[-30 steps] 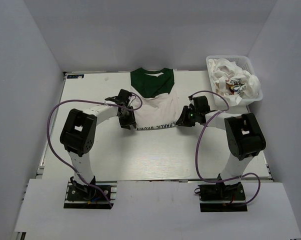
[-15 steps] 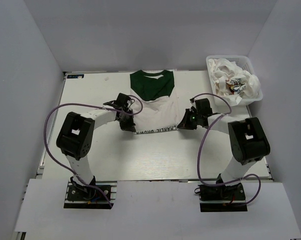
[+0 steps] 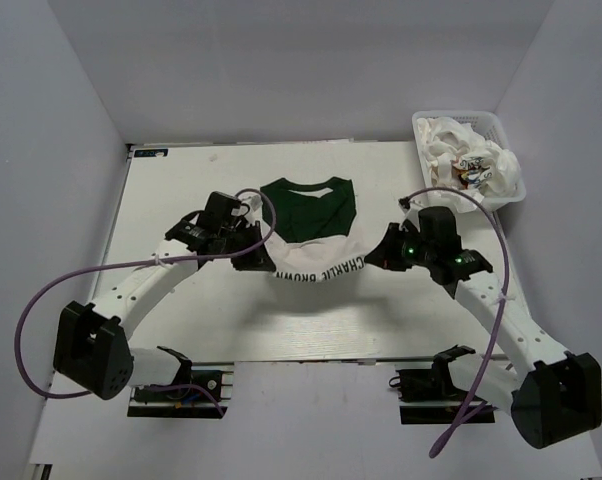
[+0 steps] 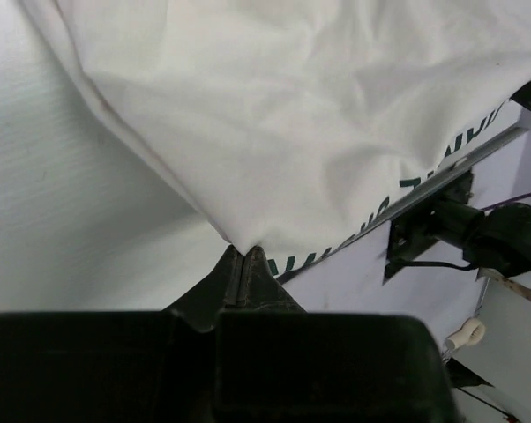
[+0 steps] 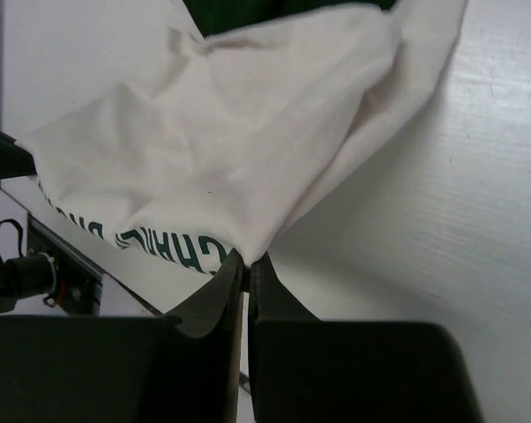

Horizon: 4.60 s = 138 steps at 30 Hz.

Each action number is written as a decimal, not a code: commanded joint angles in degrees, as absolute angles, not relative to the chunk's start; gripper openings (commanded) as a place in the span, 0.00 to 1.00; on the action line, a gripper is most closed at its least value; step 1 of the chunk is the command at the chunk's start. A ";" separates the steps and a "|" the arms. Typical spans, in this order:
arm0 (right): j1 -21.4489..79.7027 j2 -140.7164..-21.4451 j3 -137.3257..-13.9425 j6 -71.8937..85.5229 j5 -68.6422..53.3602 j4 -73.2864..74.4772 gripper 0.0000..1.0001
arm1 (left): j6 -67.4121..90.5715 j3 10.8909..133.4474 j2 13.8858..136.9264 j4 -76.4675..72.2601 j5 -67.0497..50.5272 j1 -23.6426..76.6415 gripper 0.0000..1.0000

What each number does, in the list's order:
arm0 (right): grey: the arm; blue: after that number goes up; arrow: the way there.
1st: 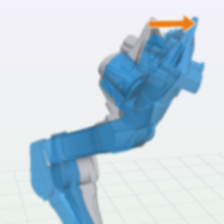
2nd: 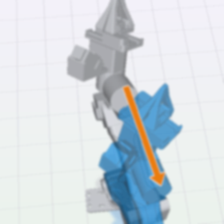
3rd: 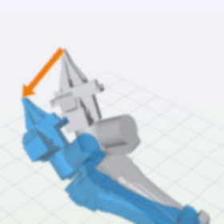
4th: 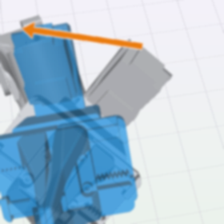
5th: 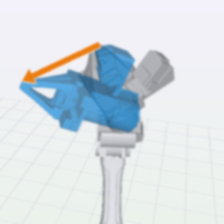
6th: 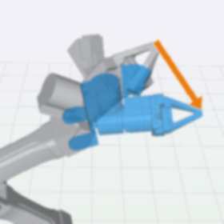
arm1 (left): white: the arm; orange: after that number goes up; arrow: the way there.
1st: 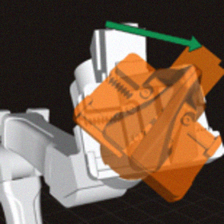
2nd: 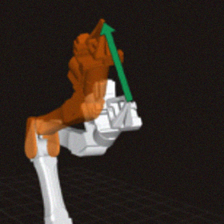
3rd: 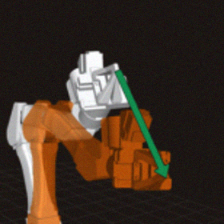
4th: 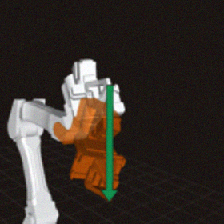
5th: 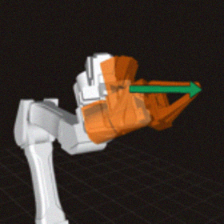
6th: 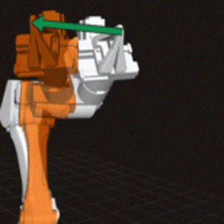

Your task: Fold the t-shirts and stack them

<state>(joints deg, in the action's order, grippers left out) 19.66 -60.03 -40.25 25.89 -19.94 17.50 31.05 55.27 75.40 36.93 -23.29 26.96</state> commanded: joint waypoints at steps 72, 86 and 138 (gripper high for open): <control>17.49 -108.02 -82.36 29.00 -23.63 -4.12 0.91 | 23.02 103.54 120.76 30.85 -26.63 18.19 0.99; 15.65 -123.92 -85.51 32.78 -14.69 -3.35 0.91 | 23.03 97.73 126.56 38.93 -13.63 17.14 0.99; 13.97 -97.63 -65.56 17.14 11.69 13.53 0.91 | -21.70 121.03 140.97 31.58 34.27 -1.75 0.00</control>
